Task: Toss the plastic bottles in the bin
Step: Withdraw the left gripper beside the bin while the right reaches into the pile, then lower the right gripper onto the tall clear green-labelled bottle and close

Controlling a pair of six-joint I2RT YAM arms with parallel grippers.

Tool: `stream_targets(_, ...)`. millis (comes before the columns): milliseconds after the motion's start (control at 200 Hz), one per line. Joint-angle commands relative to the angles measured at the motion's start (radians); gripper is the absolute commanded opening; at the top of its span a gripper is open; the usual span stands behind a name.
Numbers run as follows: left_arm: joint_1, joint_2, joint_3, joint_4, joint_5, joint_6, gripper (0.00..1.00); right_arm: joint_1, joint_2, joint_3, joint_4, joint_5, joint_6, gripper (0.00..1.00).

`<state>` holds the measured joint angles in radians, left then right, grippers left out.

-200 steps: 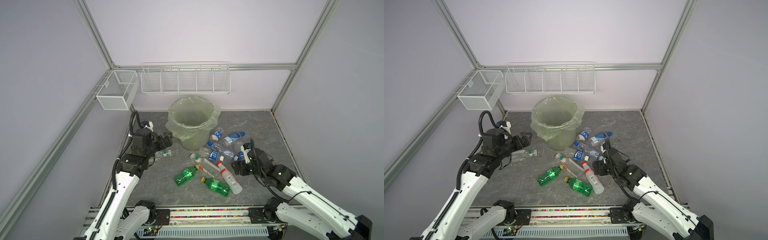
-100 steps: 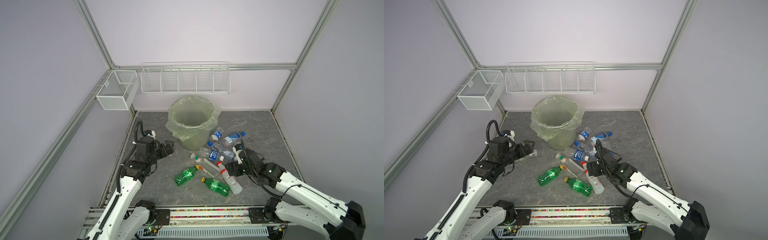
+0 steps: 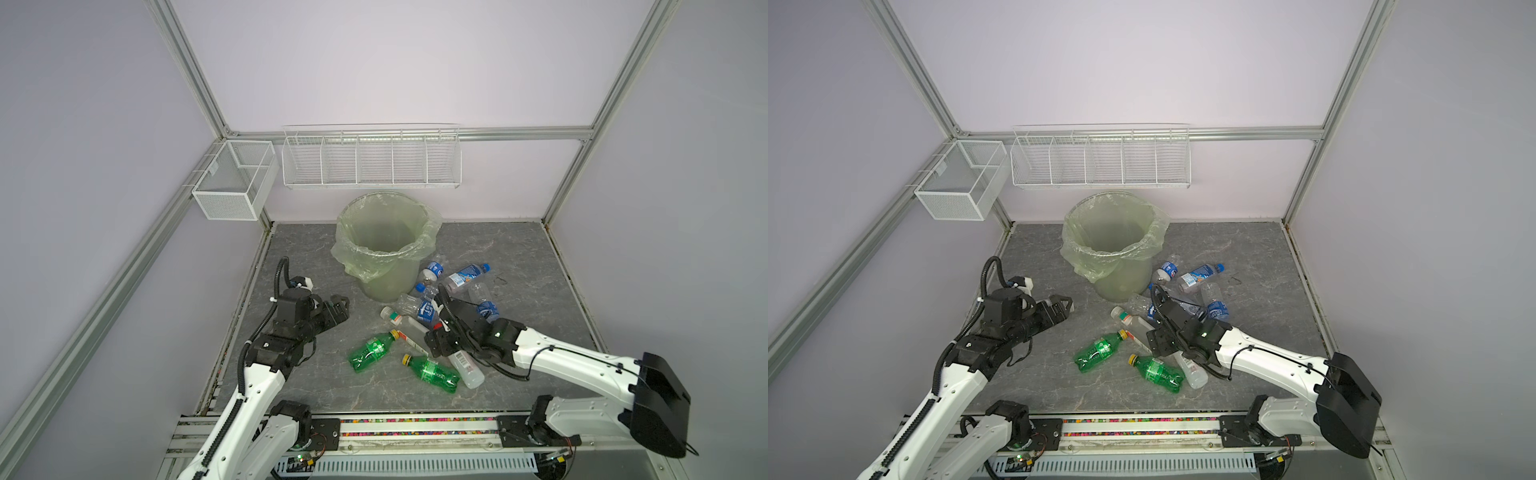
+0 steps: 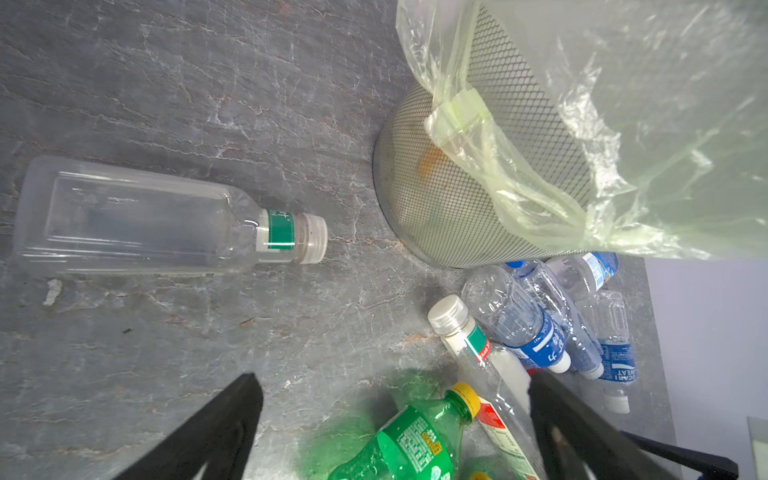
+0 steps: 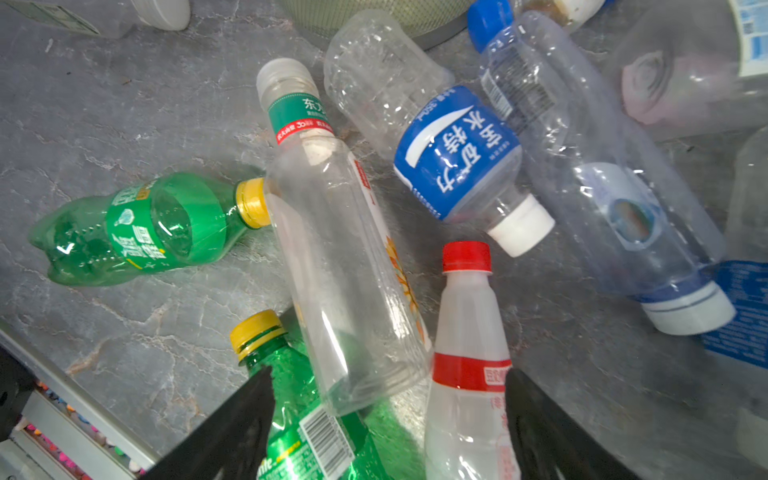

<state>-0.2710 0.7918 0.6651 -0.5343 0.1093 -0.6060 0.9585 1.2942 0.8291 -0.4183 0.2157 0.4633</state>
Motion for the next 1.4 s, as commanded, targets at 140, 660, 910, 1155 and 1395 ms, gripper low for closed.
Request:
stream_targets(140,0.000,-0.066,-0.049,0.008,-0.034,-0.030,1.00,0.033,0.091,0.071,0.058,-0.022,-0.031,0.88)
stream_targets(660,0.000,-0.043,-0.077,0.040,-0.032,-0.042,1.00,0.041,0.247,0.150,0.021,-0.030,-0.067,0.92)
stream_targets(910,0.000,-0.045,-0.084,0.043,-0.028,-0.044,1.00,0.041,0.274,0.157,0.002,0.000,-0.075,0.93)
stream_targets(1155,0.000,-0.049,-0.085,0.031,-0.049,-0.029,1.00,0.041,0.285,0.154,0.007,-0.001,-0.070,0.95)
stream_targets(1395,0.000,-0.054,-0.103,0.037,-0.050,-0.040,1.00,0.049,0.319,0.147,0.027,-0.005,-0.076,0.98)
